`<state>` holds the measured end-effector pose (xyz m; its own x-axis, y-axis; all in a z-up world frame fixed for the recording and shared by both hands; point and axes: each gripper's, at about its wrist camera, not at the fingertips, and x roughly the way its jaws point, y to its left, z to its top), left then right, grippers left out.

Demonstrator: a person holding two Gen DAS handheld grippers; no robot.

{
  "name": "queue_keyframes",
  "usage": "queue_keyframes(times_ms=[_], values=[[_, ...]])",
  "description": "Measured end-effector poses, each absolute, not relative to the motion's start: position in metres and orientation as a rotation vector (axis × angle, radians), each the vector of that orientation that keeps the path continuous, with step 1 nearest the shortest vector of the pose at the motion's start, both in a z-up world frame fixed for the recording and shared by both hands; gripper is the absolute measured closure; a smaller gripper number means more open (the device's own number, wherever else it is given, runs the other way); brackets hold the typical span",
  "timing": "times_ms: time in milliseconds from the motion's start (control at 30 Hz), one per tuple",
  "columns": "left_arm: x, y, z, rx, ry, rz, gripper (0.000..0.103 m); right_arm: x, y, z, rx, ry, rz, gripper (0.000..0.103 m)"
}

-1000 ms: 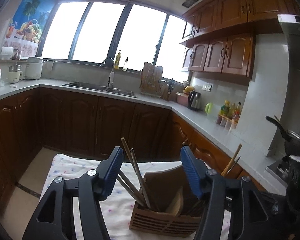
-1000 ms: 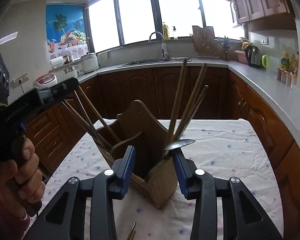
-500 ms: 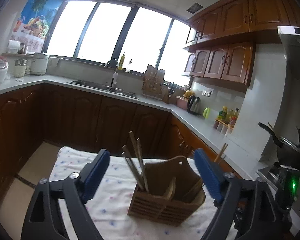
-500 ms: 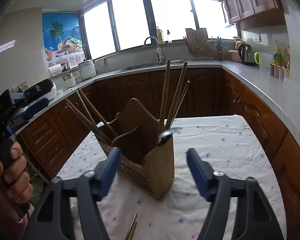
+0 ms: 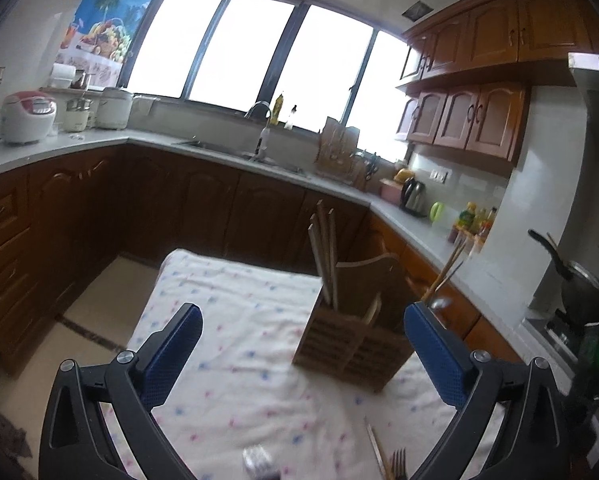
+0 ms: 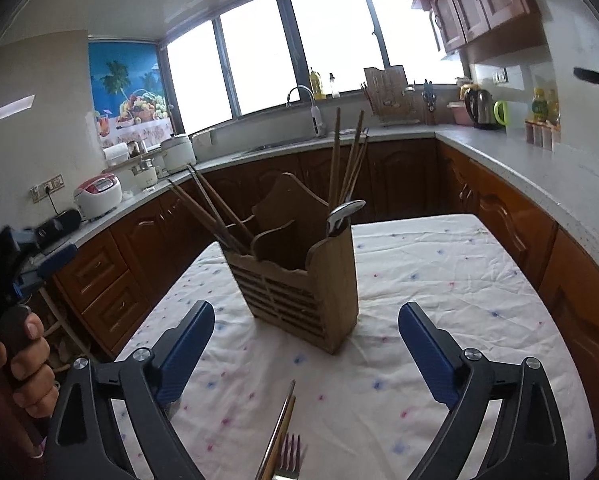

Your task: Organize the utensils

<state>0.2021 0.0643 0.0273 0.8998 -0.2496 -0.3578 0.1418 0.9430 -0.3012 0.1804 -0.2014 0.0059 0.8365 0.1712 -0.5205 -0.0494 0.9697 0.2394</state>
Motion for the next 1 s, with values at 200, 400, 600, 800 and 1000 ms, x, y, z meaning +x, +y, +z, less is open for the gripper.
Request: queue_keyframes(times_ms=[200,400,600,800,1000], values=[[0.17,0.067,0.03,-0.265,0.42,-0.2,0.001,0.151,-0.195,0.009,0.243,0.504,0.141,0.003],[0.138,0.066,0.026,-0.253,0.432,-0.2,0.001,0.125,-0.186,0.005,0.255,0.471,0.157,0.001],[0.116,0.066,0.026,-0.198,0.431,-0.189,0.001,0.108,-0.18,0.004,0.241,0.445,0.161,0.001],[0.097,0.067,0.029,-0.16,0.422,-0.181,0.001,0.095,-0.177,0.008,0.235,0.421,0.165,0.001],[0.083,0.068,0.039,-0.11,0.396,-0.161,0.001,0.084,-0.177,0.02,0.224,0.392,0.159,0.0]])
